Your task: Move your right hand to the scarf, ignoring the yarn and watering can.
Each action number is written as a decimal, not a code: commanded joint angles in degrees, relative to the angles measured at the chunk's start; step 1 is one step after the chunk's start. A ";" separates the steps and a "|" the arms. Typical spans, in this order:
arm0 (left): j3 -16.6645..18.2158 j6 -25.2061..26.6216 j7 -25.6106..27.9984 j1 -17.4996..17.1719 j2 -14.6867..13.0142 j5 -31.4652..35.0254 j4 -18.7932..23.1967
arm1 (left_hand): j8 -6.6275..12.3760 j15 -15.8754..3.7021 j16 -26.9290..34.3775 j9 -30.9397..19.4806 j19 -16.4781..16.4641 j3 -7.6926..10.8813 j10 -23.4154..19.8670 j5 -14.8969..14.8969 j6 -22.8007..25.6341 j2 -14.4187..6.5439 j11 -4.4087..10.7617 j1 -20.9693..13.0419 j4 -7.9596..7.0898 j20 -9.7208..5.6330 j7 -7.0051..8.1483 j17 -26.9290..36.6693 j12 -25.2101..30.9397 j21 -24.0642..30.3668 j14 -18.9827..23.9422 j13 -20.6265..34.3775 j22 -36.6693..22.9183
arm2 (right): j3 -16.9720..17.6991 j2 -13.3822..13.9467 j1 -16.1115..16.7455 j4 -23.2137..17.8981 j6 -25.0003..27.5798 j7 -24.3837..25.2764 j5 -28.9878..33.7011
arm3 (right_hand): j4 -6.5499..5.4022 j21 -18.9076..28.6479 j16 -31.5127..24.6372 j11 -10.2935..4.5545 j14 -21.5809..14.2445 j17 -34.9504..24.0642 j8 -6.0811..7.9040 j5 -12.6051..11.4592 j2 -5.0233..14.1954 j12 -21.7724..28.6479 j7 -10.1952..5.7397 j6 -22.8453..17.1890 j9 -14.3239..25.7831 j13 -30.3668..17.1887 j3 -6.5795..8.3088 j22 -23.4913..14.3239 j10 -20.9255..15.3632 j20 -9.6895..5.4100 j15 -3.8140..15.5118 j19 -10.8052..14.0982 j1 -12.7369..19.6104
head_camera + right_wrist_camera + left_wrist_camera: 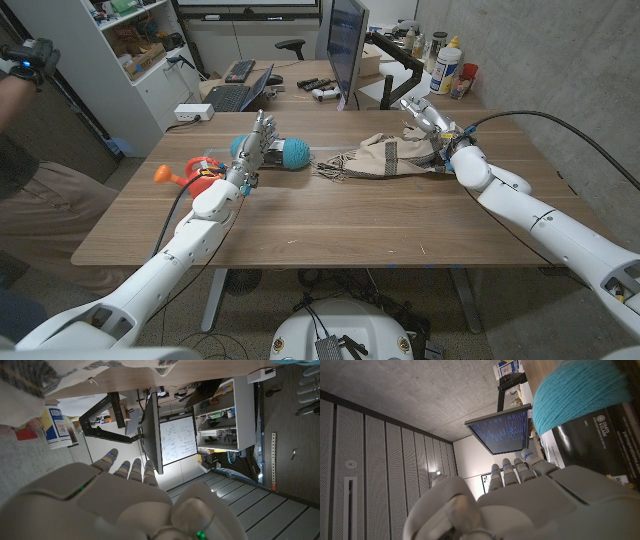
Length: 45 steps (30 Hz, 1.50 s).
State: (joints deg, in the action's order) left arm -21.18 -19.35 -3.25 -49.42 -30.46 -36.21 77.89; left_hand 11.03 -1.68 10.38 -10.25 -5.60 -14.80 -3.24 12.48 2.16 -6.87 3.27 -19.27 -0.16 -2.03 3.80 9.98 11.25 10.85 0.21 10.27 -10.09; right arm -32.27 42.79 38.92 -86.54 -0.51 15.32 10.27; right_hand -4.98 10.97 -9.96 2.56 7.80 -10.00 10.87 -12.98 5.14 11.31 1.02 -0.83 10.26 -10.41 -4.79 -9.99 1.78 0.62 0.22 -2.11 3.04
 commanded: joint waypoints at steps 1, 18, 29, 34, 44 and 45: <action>0.25 0.07 0.14 0.36 0.17 -0.26 -0.53 | 0.04 -4.43 0.19 -0.31 -0.59 0.16 -0.47 0.26 -0.08 -0.06 0.31 -0.99 0.36 -0.67 0.19 0.20 0.24 0.34 0.07 0.29 -0.06 | -4.22 0.43 -2.89 0.59 4.43 1.30 10.94 | -0.25 -0.07 -0.20 0.04 0.42 -0.16 0.33 0.16 -0.22 0.46 -0.20 -0.63 0.21 -0.17 -0.29 -0.27 0.46 0.01 -0.09 -0.45 -0.23; 0.22 0.55 0.48 0.89 0.18 -0.05 -1.20 | 0.08 -4.44 0.17 -0.31 -0.59 0.56 -0.54 0.29 0.04 -0.55 0.16 -1.38 0.47 -0.70 0.08 0.18 0.24 0.34 0.01 0.29 -0.06 | -9.20 0.76 -8.84 7.29 -1.18 0.39 19.97 | -0.22 0.05 -0.08 -0.09 1.34 -0.16 0.04 0.06 -0.96 0.16 -0.58 -0.18 0.23 -0.18 -0.69 -0.25 1.51 0.40 0.11 -0.42 -0.55; -0.03 0.85 0.81 1.23 0.59 0.07 -1.64 | 0.08 -4.50 0.17 -0.31 -0.58 0.77 -0.52 0.27 0.06 -0.74 0.21 -1.58 0.53 -0.74 0.06 0.17 0.22 0.34 0.01 0.29 -0.06 | -11.16 0.69 -11.33 11.35 -5.04 0.28 23.02 | -0.09 0.20 -0.22 -0.30 1.29 -0.17 -0.02 -0.05 -1.93 0.27 -0.72 -0.04 0.24 -0.19 -1.19 -0.24 1.48 0.49 0.36 -0.06 -0.75; -0.05 1.04 1.22 1.13 0.61 0.18 -1.45 | 0.07 -4.50 0.16 -0.31 -0.62 0.84 -0.41 0.26 0.06 -0.79 0.07 -1.65 0.56 -0.77 0.05 0.17 0.17 0.36 -0.02 0.29 -0.06 | -11.21 0.88 -11.63 11.91 -5.67 -0.75 22.84 | -0.09 0.18 -0.19 -0.44 1.43 -0.17 -0.05 -0.11 -2.19 0.30 -0.85 0.04 0.25 -0.19 -1.36 -0.24 1.48 0.38 0.49 -0.11 -0.87; -0.22 1.18 1.67 1.11 0.70 0.51 -1.22 | 0.08 -4.41 0.17 -0.31 -0.64 0.95 -0.29 0.22 0.10 -0.82 0.15 -1.75 0.60 -0.77 0.02 0.18 0.12 0.37 -0.02 0.29 -0.07 | -12.06 0.26 -12.30 14.22 -6.89 -1.15 23.09 | -0.18 0.19 -0.25 -0.69 1.46 -0.17 -0.26 -0.29 -2.13 0.25 -1.08 0.63 0.26 -0.18 -1.44 -0.24 1.77 0.16 0.62 -0.11 -1.04; -0.22 1.32 1.65 1.11 0.67 0.44 -1.17 | 0.08 -4.41 0.18 -0.31 -0.63 0.96 -0.27 0.22 0.11 -0.82 0.12 -1.76 0.61 -0.78 -0.01 0.18 0.11 0.36 -0.01 0.29 -0.07 | -12.19 0.26 -12.41 14.37 -6.97 -1.25 23.23 | -0.19 0.19 -0.26 -0.71 1.46 -0.17 -0.26 -0.29 -2.13 0.26 -1.12 0.65 0.26 -0.18 -1.44 -0.24 1.77 0.16 0.63 -0.11 -1.05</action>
State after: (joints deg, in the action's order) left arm -21.22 -18.36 -2.06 -48.33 -29.82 -36.05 76.44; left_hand 11.03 -1.68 10.38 -10.24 -5.60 -14.08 -3.24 12.48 2.15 -7.85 3.27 -20.25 0.55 -2.03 3.80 9.98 11.25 10.85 0.21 10.26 -10.08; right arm -43.27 43.46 27.67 -74.72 -5.67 14.73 32.56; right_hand -5.15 10.97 -9.96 2.05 9.02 -9.99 10.87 -12.98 2.84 11.31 -0.12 -0.30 10.25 -10.41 -5.92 -9.99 3.30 1.02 0.42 -2.09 2.48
